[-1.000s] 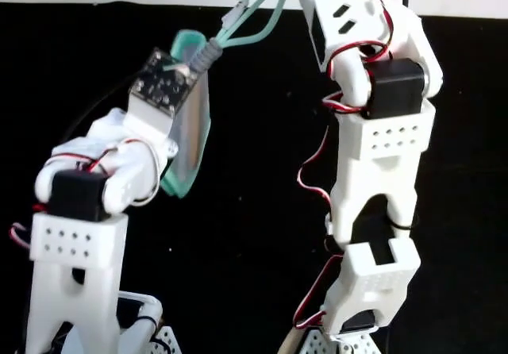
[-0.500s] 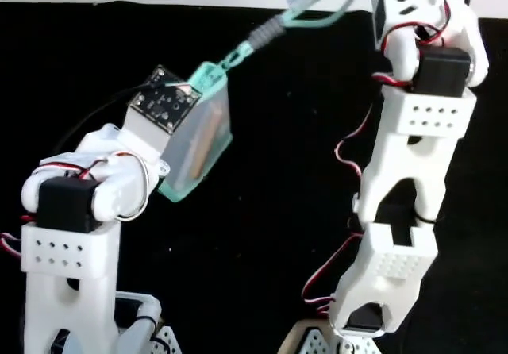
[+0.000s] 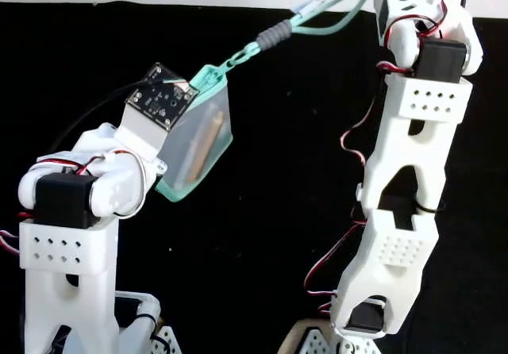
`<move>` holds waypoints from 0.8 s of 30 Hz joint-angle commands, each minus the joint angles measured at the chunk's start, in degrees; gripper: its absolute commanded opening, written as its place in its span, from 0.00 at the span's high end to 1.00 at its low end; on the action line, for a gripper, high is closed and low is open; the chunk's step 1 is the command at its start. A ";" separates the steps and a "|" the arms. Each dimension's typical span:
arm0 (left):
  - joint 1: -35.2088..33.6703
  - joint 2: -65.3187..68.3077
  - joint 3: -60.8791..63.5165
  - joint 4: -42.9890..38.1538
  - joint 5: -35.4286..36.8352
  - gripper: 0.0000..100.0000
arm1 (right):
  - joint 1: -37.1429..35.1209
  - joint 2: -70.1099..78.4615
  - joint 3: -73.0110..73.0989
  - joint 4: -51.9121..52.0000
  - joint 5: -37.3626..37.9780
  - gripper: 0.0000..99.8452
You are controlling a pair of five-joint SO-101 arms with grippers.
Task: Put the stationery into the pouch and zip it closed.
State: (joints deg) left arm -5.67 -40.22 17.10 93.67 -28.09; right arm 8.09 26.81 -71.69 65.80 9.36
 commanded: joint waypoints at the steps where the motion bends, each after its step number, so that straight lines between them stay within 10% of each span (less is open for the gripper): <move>1: -4.88 0.22 -0.04 1.49 2.20 0.99 | 4.53 -0.13 -0.66 4.44 0.26 0.99; 9: -4.88 0.04 -0.04 -4.04 7.38 0.99 | -2.33 -0.40 -1.10 17.80 0.00 0.81; 24: -5.05 0.31 -0.22 -17.32 15.56 0.99 | -16.48 -0.57 -2.07 35.03 -1.23 0.80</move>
State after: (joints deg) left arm -9.71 -39.43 18.07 79.78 -13.14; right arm -6.59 27.16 -71.78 99.65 9.10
